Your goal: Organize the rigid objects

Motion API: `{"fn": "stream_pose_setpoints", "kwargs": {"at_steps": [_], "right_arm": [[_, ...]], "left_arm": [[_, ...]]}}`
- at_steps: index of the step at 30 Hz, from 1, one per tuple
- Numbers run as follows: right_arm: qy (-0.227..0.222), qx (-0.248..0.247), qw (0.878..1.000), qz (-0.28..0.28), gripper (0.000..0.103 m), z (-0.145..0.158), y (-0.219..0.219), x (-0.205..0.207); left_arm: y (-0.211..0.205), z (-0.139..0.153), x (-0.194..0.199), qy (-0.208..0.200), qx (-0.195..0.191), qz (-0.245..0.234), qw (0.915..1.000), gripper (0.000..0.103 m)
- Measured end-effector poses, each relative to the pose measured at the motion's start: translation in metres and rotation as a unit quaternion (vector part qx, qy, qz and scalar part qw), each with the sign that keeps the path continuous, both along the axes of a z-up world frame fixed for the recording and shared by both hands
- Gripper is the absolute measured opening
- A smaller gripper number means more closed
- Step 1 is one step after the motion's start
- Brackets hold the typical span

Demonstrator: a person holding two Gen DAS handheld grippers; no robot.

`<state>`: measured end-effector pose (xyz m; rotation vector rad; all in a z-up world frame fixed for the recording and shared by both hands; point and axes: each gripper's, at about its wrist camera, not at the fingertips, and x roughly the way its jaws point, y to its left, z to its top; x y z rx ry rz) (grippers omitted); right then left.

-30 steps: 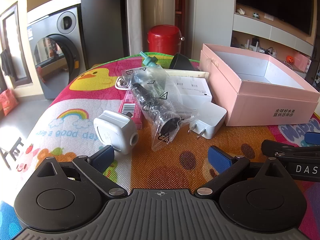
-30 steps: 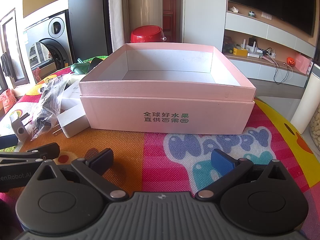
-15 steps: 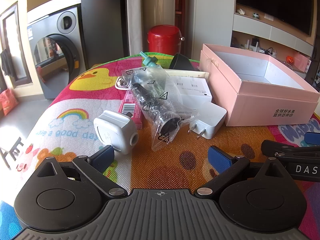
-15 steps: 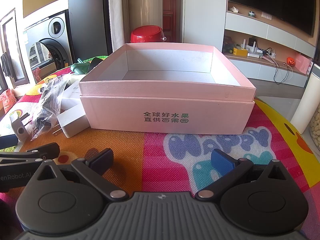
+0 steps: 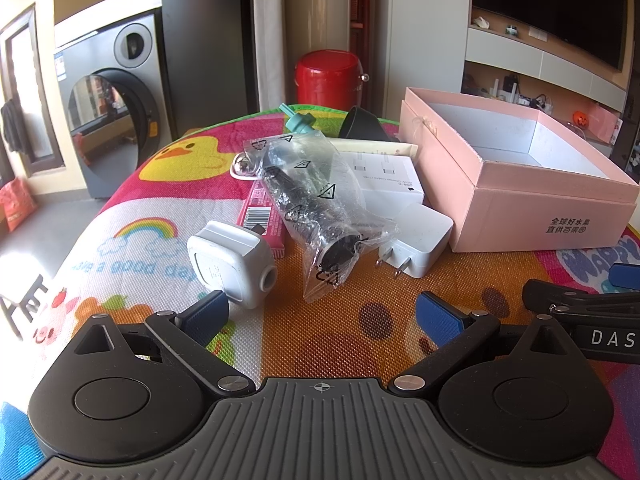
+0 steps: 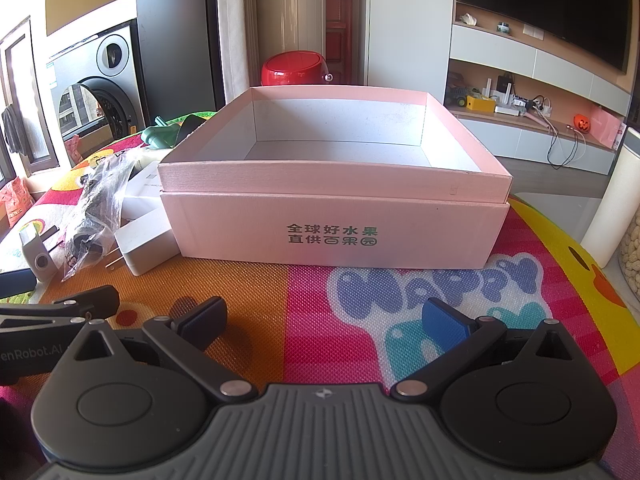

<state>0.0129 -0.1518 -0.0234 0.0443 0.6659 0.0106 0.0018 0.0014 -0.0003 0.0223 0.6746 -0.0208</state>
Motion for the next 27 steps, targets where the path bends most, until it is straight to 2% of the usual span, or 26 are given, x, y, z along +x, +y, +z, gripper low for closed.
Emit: {"fn": "stream_pose_setpoints", "kwargs": {"at_steps": [14, 17, 22, 27], "right_arm": [[0.0, 0.001, 1.0, 0.001, 0.103, 0.001, -0.001, 0.0], [0.001, 0.006, 1.0, 0.002, 0.103, 0.002, -0.003, -0.001], [0.05, 0.009, 0.999, 0.011, 0.103, 0.01, -0.006, 0.0], [0.065, 0.006, 0.998, 0.003, 0.103, 0.012, -0.004, 0.002]], "left_arm": [[-0.001, 0.002, -0.001, -0.003, 0.007, -0.002, 1.0, 0.101], [-0.001, 0.003, -0.002, -0.004, -0.004, -0.016, 0.9999, 0.101], [0.004, 0.006, -0.003, -0.003, -0.007, -0.014, 0.9999, 0.101], [0.018, 0.019, -0.01, -0.019, -0.005, -0.015, 0.9997, 0.101]]}}
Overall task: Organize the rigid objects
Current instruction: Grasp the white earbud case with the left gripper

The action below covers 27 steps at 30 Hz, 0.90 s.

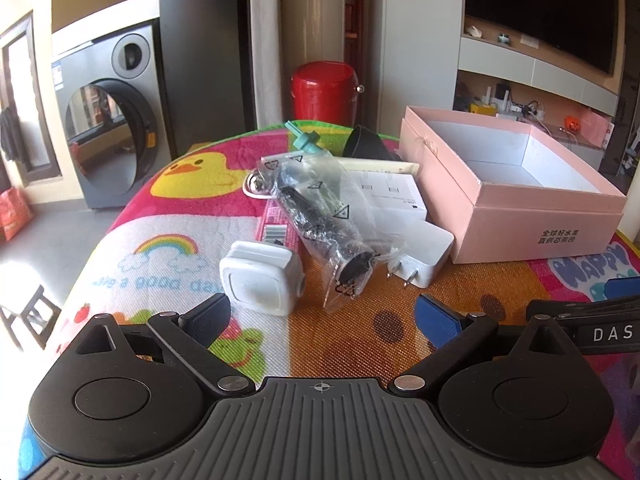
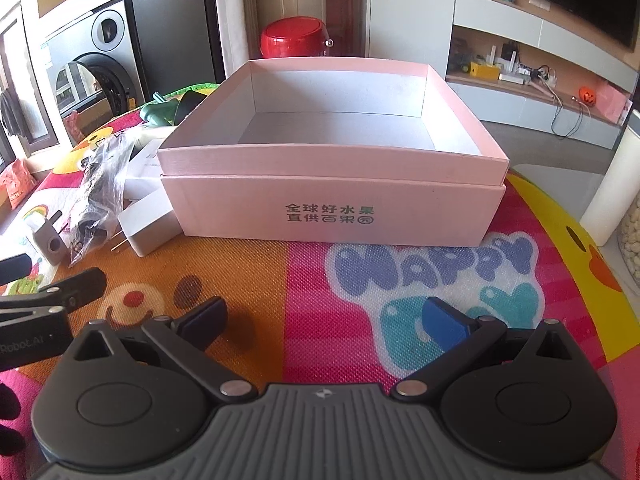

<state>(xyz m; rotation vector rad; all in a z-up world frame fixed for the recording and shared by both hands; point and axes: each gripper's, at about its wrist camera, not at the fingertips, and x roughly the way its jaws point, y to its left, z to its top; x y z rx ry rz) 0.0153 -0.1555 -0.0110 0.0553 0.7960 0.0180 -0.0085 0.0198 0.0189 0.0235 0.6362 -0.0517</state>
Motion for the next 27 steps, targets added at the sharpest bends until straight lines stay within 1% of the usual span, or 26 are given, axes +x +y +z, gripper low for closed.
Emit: {"fn": "stream_pose_setpoints", "kwargs": {"at_steps": [3, 7, 10, 11, 12, 13, 14, 16, 17, 18, 19, 21, 25, 27], "right_arm": [[-0.004, -0.008, 1.0, -0.003, 0.103, -0.001, 0.004, 0.0], [-0.006, -0.013, 1.0, 0.017, 0.103, 0.001, 0.006, 0.004], [-0.005, -0.008, 0.999, 0.043, 0.102, 0.003, 0.003, 0.004], [-0.009, -0.006, 0.999, 0.047, 0.099, 0.003, 0.002, 0.002], [-0.015, -0.005, 0.999, 0.049, 0.097, 0.004, 0.003, 0.0], [-0.023, -0.006, 0.999, 0.048, 0.097, 0.005, 0.005, -0.003], [-0.038, -0.009, 0.998, 0.043, 0.097, 0.006, 0.007, -0.007], [-0.085, -0.016, 0.996, 0.022, 0.096, 0.01, 0.01, -0.017], [-0.103, -0.018, 0.994, 0.019, 0.096, 0.013, 0.01, -0.022], [-0.113, -0.017, 0.993, 0.028, 0.096, 0.016, 0.011, -0.025], [-0.117, -0.015, 0.992, 0.042, 0.096, 0.019, 0.012, -0.027], [-0.126, -0.013, 0.99, 0.064, 0.094, 0.026, 0.013, -0.032], [-0.149, -0.04, 0.983, 0.104, 0.094, 0.031, 0.025, -0.043], [-0.136, -0.045, 0.981, 0.129, 0.094, 0.032, 0.036, -0.042]], "left_arm": [[0.013, 0.011, -0.002, -0.014, 0.001, -0.02, 0.9997, 0.101], [0.037, 0.022, -0.001, -0.03, -0.003, -0.077, 0.9965, 0.101], [0.043, 0.023, 0.005, -0.028, 0.027, -0.096, 0.9947, 0.101], [0.043, 0.021, 0.008, -0.026, 0.033, -0.099, 0.9942, 0.101], [0.043, 0.018, 0.012, -0.022, 0.035, -0.102, 0.9939, 0.101], [0.041, 0.014, 0.018, -0.014, 0.036, -0.106, 0.9936, 0.101], [0.039, 0.01, 0.023, -0.006, 0.035, -0.11, 0.9933, 0.101], [0.037, 0.001, 0.033, 0.016, 0.026, -0.114, 0.9931, 0.101], [0.038, -0.004, 0.038, 0.029, 0.017, -0.114, 0.9929, 0.099], [0.038, -0.007, 0.041, 0.037, 0.009, -0.116, 0.9925, 0.087], [0.04, -0.009, 0.042, 0.037, 0.002, -0.12, 0.9921, 0.079], [0.043, -0.007, 0.039, 0.023, 0.001, -0.121, 0.9924, 0.052], [0.054, 0.0, 0.037, 0.026, -0.016, -0.128, 0.9913, 0.052], [0.062, 0.007, 0.035, 0.018, -0.021, -0.133, 0.9907, 0.052]]}}
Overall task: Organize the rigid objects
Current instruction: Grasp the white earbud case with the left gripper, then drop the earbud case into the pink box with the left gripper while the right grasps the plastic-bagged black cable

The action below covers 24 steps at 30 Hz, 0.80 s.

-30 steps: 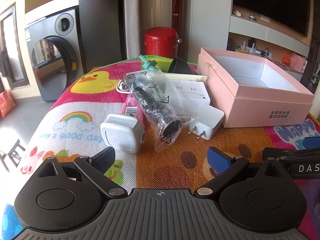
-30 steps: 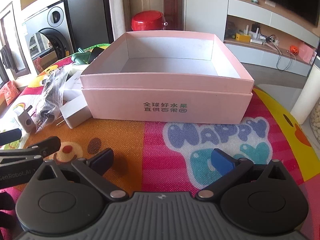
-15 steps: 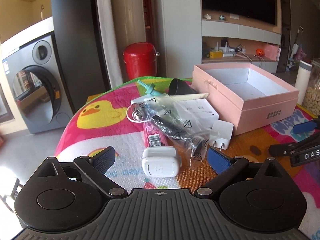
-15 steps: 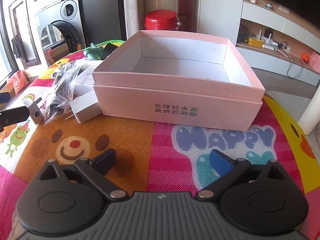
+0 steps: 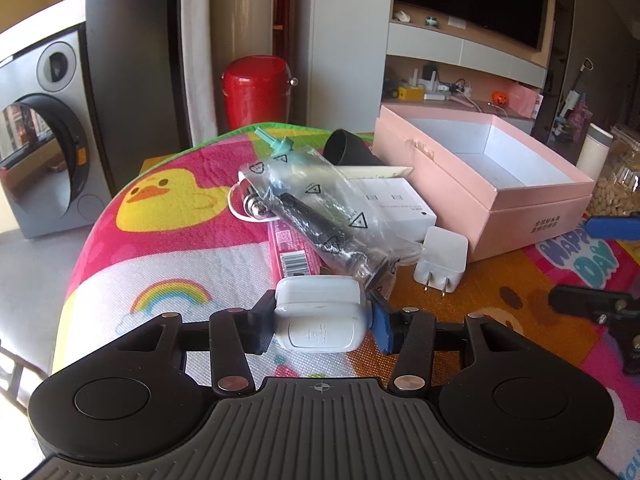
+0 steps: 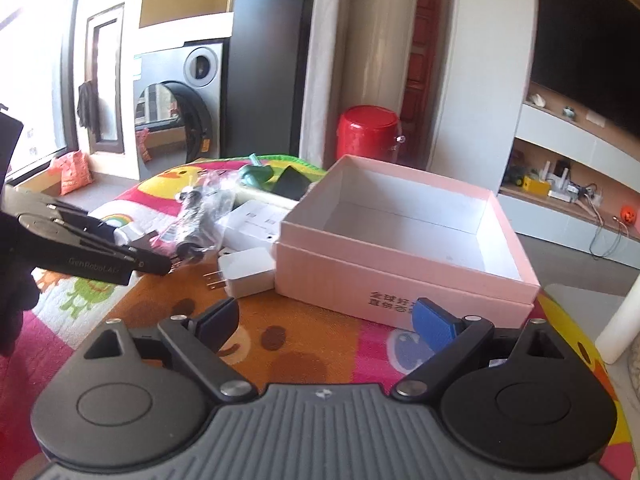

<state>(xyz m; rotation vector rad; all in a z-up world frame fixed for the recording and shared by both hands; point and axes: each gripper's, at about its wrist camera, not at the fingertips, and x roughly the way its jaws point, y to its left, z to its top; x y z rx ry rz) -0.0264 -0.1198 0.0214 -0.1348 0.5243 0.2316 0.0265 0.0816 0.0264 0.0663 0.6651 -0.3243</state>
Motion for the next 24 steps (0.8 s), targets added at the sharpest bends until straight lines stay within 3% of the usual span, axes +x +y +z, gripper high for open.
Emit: {"fn": "stream_pose_setpoints", "kwargs": {"at_steps": [5, 10, 14, 17, 19, 20, 24], "right_arm": [[0.015, -0.001, 0.999, 0.032, 0.092, 0.0, 0.034, 0.007], [-0.054, -0.028, 0.997, 0.04, 0.091, 0.008, 0.08, 0.02], [-0.017, -0.042, 0.996, 0.082, 0.06, 0.007, 0.123, 0.063], [-0.001, -0.07, 0.994, 0.084, 0.05, -0.006, 0.152, 0.092], [-0.007, -0.096, 0.992, 0.079, 0.036, -0.014, 0.163, 0.099], [-0.008, -0.108, 0.991, 0.079, 0.02, -0.014, 0.167, 0.098], [0.007, -0.035, 0.995, 0.092, 0.02, 0.009, 0.134, 0.061]], "left_arm": [[0.027, 0.026, -0.012, -0.025, -0.024, 0.002, 0.9994, 0.052], [0.053, 0.042, -0.022, -0.042, -0.045, 0.017, 0.9979, 0.052], [0.069, 0.048, -0.022, -0.045, -0.063, 0.038, 0.9963, 0.052], [0.075, 0.048, -0.025, -0.044, -0.067, 0.048, 0.9956, 0.052], [0.076, 0.047, -0.03, -0.039, -0.067, 0.046, 0.9959, 0.052], [0.075, 0.047, -0.032, -0.036, -0.065, 0.042, 0.9964, 0.052], [0.056, 0.041, -0.048, -0.006, -0.06, -0.012, 0.9981, 0.052]]}}
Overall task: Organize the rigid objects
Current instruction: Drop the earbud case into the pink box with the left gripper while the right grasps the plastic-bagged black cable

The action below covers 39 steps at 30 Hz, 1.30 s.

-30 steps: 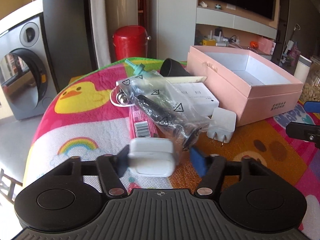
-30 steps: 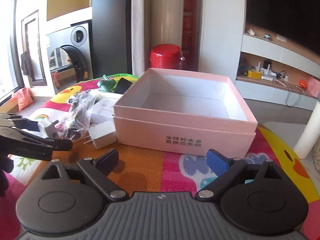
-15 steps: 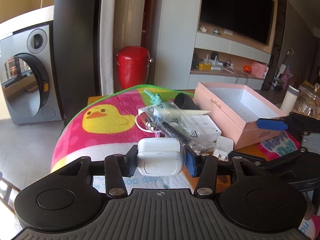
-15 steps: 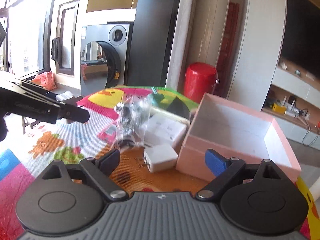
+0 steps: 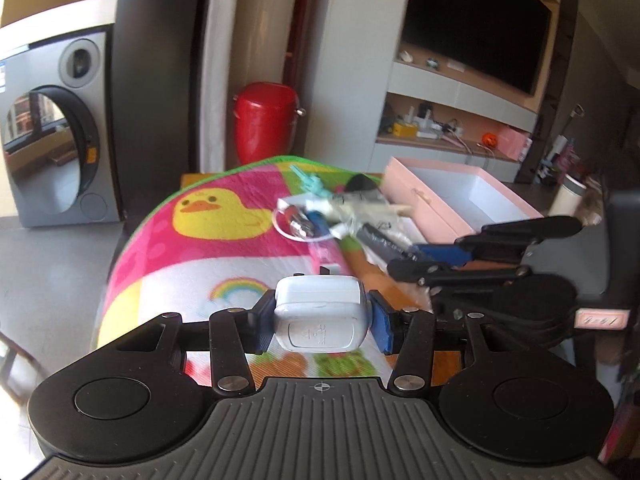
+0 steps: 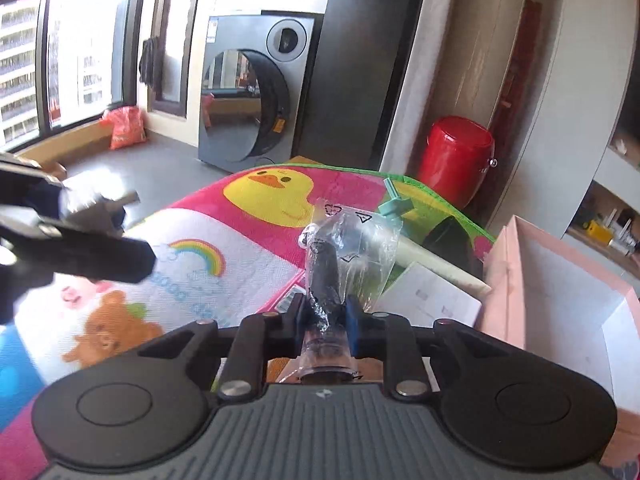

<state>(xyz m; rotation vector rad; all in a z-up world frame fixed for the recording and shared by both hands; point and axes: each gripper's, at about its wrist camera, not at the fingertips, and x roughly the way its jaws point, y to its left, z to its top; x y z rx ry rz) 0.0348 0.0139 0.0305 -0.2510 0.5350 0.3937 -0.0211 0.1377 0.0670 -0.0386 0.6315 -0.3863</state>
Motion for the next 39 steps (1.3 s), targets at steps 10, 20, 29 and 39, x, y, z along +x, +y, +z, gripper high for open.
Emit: {"fn": "stream_pose_setpoints", "kwargs": {"at_steps": [10, 20, 29, 39], "right_arm": [[-0.07, 0.003, 0.993, -0.093, 0.02, 0.042, -0.146, -0.134], [-0.086, 0.043, 0.978, -0.188, 0.02, 0.029, -0.232, -0.161], [-0.111, 0.125, 0.975, -0.149, 0.021, 0.095, -0.235, -0.084], [-0.073, 0.124, 0.981, -0.131, 0.074, 0.108, -0.191, -0.009]], "left_arm": [[-0.147, 0.065, -0.002, -0.047, 0.004, -0.178, 0.9829, 0.052], [-0.211, 0.089, 0.107, -0.052, -0.037, -0.111, 0.9918, 0.053], [-0.114, 0.03, 0.085, -0.009, -0.03, -0.039, 0.9988, 0.053], [-0.047, 0.006, 0.091, 0.03, -0.044, 0.013, 0.9985, 0.053]]}}
